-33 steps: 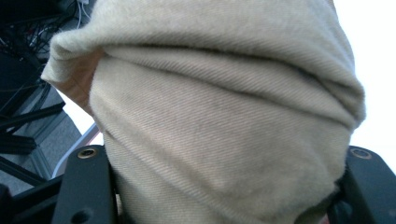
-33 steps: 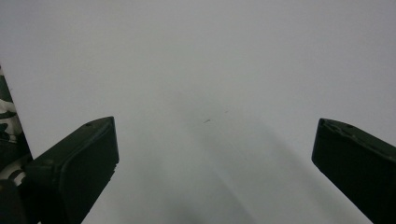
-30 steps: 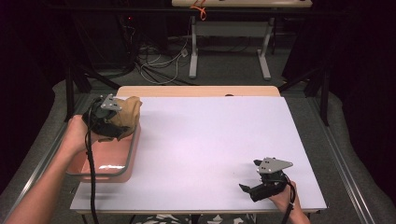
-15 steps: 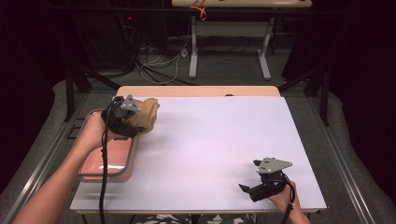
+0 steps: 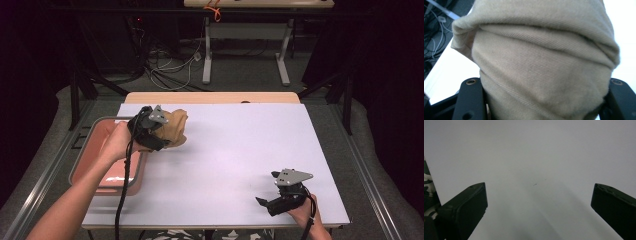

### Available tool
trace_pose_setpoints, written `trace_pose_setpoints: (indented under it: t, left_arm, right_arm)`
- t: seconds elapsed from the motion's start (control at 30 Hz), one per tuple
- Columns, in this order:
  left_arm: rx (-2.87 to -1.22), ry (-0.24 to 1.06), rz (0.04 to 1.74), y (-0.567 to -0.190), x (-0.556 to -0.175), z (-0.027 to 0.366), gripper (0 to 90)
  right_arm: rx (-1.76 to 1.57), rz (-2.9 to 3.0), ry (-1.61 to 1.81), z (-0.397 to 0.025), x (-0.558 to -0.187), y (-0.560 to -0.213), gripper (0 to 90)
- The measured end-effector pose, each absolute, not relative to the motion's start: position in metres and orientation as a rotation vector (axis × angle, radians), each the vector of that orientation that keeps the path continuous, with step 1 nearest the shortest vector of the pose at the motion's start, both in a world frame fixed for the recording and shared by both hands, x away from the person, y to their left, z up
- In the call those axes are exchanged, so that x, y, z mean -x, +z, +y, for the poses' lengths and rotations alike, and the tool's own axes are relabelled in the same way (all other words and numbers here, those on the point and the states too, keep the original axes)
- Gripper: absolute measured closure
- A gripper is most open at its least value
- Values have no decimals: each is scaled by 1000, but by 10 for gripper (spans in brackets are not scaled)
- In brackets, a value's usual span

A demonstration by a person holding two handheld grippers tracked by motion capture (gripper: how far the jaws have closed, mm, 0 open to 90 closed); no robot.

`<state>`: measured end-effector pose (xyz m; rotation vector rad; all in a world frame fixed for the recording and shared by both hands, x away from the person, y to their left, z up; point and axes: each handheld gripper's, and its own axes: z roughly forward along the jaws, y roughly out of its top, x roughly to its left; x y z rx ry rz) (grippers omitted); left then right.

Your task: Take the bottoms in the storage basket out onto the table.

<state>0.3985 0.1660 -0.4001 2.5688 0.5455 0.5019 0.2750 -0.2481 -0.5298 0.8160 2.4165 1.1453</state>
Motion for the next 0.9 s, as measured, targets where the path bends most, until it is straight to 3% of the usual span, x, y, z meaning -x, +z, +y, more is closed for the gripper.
trace_pose_setpoints:
  t: [0.9]
  left_arm:
    - [-2586,339,451,-438,-396,118,345]
  right_arm:
    - [-823,2418,1143,-247,-276,-531,0]
